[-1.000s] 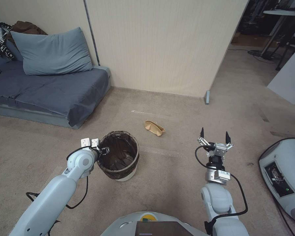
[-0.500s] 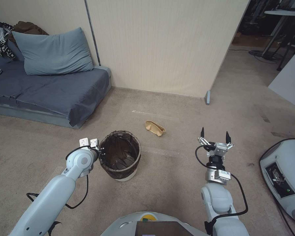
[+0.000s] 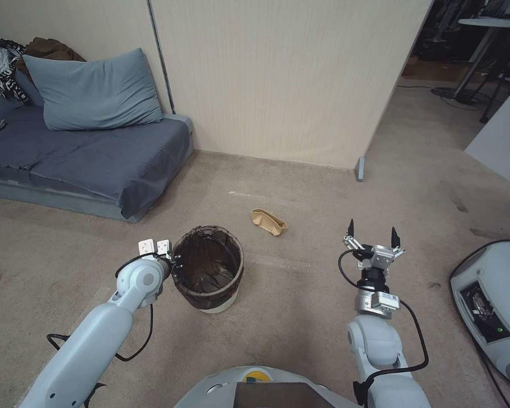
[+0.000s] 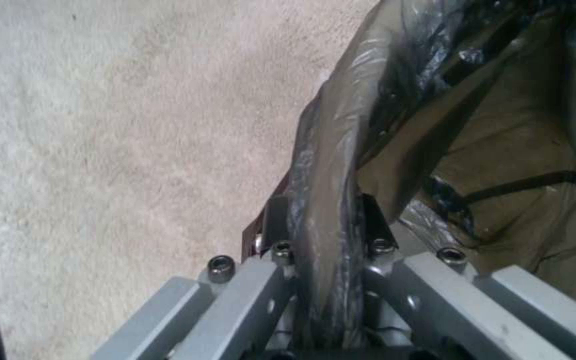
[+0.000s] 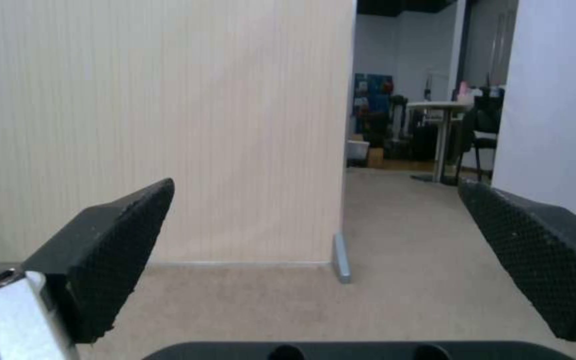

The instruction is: Pick up the trash bin, then pick up the garbage from the floor and place it into the trash bin.

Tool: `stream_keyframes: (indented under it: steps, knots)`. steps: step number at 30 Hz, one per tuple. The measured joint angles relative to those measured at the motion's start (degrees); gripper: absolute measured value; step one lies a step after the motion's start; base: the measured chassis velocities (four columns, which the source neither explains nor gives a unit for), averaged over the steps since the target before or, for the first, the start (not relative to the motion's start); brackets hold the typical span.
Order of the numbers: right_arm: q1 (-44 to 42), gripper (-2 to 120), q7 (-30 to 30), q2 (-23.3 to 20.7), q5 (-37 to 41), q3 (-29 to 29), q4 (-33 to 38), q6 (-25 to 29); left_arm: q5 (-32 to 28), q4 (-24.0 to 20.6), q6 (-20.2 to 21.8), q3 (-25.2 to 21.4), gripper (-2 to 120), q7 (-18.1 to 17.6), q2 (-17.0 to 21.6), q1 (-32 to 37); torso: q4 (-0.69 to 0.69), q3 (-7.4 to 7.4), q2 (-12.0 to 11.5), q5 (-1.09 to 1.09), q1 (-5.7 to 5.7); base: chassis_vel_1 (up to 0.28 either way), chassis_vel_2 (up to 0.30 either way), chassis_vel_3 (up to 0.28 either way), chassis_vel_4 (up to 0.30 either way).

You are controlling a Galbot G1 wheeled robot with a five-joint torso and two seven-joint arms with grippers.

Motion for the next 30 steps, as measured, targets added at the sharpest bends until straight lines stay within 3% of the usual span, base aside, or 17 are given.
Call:
stream_keyframes:
  steps: [11, 14, 22, 30]
  knots:
    - [0.48, 100, 0.09, -0.84, 1.48, 0.00, -0.30, -0.64, 7.76, -5.51, -3.78, -1.25, 0, 5.13, 0.81, 4.76, -0.05, 0.04, -0.02, -0.09, 0.01, 0.000, 0.000, 0.000, 0.000]
    - [0.76, 100, 0.09, -1.52, 2.26, 0.04, -0.38, -0.90, 11.17, -10.06, -5.70, -3.59, 0, 7.90, 1.61, 8.23, -0.02, 0.02, -0.02, 0.00, 0.01, 0.000, 0.000, 0.000, 0.000]
    - [0.45, 100, 0.08, -1.60, 2.79, 0.96, 0.27, -1.03, 11.44, -15.09, -6.32, -5.91, 0, 7.44, -0.01, 9.83, -0.04, 0.01, -0.02, -0.01, 0.01, 0.000, 0.000, 0.000, 0.000]
    - [0.27, 100, 0.08, -1.83, 3.21, 1.64, 0.88, -1.19, 12.83, -21.49, -6.41, -10.24, 0, 6.78, -4.28, 15.13, -0.02, 0.00, -0.02, 0.01, 0.01, 0.000, 0.000, 0.000, 0.000]
